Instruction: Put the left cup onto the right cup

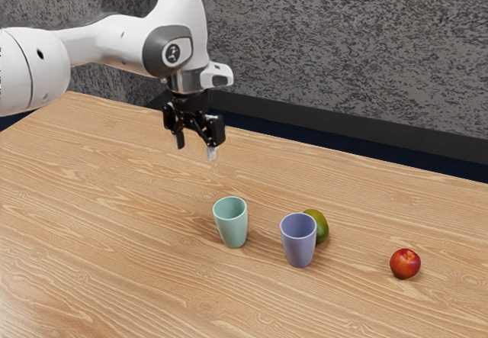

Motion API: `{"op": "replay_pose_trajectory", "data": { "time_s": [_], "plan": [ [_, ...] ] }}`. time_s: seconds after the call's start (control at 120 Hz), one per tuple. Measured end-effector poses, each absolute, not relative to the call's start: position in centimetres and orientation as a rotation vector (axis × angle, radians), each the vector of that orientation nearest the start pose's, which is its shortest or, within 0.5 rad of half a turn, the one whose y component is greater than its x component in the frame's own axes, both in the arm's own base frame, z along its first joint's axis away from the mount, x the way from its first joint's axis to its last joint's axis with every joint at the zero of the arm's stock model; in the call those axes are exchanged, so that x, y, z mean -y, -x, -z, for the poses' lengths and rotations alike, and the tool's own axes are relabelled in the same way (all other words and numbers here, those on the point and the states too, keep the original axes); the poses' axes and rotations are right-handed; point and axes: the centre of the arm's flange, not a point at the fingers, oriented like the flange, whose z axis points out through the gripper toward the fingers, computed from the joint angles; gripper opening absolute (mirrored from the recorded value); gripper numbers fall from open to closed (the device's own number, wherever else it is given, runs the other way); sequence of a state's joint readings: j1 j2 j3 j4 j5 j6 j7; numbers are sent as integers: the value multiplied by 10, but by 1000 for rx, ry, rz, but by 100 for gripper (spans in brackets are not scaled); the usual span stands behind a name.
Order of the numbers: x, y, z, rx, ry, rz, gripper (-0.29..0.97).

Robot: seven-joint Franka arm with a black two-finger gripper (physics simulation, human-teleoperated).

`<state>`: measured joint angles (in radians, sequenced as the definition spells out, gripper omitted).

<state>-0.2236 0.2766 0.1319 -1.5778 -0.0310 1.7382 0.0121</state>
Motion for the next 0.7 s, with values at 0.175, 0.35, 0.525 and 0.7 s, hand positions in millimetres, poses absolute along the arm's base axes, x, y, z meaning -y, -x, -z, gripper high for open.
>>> {"op": "replay_pose_trajectory", "data": {
  "time_s": [0.175, 0.35, 0.525, 0.7],
  "plan": [
    [72, -621, -443, -172, 3122, -198, 65],
    [75, -621, -427, -171, 3122, -196, 65],
    [81, -626, -402, -134, 3132, -218, 65],
    [84, -633, -377, -99, 3140, -224, 65]
  ]
}}
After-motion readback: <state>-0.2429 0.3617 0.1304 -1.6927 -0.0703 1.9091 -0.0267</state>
